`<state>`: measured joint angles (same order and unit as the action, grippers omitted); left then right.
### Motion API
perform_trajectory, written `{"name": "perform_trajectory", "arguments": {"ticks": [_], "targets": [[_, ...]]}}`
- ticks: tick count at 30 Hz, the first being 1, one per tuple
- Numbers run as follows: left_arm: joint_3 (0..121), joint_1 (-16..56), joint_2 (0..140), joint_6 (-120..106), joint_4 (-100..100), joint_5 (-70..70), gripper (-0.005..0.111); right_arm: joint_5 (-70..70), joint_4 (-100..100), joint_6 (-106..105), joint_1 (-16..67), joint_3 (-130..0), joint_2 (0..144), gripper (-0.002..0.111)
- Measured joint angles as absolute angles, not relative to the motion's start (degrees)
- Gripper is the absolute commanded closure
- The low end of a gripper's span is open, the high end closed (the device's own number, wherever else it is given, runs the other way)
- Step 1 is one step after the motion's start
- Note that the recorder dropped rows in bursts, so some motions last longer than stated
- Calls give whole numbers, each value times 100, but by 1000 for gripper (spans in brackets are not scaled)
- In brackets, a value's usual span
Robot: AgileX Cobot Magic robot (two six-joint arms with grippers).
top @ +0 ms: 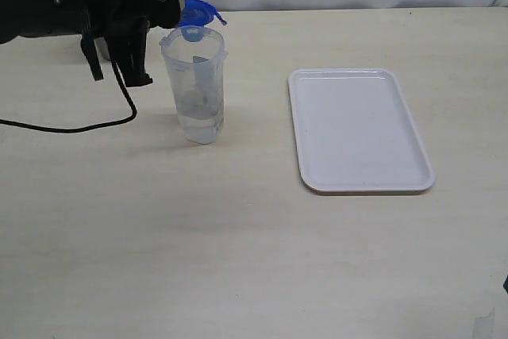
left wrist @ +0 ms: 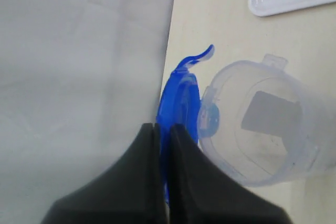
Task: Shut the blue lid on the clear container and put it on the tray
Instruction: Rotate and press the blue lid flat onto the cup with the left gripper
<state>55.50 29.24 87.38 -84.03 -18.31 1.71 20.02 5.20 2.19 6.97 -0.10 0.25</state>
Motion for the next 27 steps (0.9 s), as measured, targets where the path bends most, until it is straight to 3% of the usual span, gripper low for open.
{"name": "perform_trajectory", "arguments": {"ticks": [27], "targets": [[5550,3239,8738,-8403,-1523,-384,107,2002,520,219,697,-10,25,104]]}}
